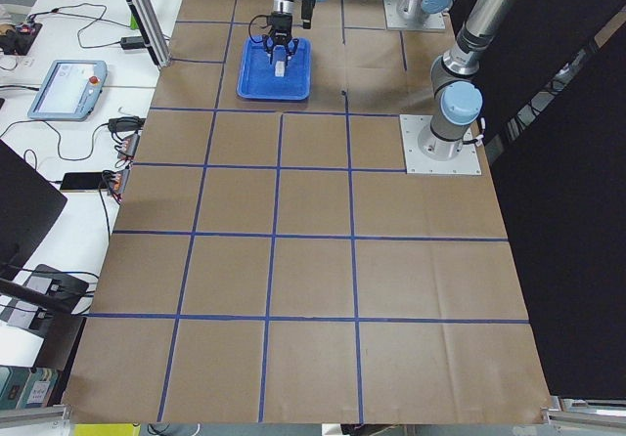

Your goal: Assemble white blocks and place on blue tray

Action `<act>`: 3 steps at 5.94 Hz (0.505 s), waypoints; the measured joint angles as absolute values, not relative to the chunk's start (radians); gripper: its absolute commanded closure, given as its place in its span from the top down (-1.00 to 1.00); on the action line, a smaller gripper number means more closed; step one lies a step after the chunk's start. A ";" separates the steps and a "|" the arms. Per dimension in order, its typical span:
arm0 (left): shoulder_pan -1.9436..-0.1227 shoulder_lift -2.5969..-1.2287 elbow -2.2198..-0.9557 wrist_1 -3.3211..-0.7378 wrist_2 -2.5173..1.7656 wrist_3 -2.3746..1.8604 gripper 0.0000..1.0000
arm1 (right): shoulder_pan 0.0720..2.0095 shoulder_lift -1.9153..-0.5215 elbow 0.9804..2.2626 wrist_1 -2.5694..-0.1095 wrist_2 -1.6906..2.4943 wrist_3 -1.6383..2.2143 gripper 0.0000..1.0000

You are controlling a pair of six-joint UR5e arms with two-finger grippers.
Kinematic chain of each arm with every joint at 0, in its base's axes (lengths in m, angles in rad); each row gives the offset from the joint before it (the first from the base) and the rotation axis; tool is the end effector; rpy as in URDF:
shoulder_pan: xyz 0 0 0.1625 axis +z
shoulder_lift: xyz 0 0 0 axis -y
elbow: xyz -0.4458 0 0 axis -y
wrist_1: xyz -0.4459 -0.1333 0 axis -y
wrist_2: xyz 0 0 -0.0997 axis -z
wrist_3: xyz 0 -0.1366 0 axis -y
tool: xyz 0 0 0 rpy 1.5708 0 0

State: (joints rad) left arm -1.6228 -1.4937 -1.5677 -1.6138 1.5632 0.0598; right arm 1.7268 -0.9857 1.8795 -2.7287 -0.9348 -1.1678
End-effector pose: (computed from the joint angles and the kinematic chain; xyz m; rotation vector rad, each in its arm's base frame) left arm -0.1609 -0.5072 0.5099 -0.1753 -3.1287 0.0583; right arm 0.3129 -0.6093 0.1065 -1.6989 1.9943 -0.7216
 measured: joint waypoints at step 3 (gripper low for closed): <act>-1.623 -1.493 -1.568 -1.615 1.563 0.060 0.98 | 1.707 -1.121 1.872 -2.677 -1.121 -0.917 1.00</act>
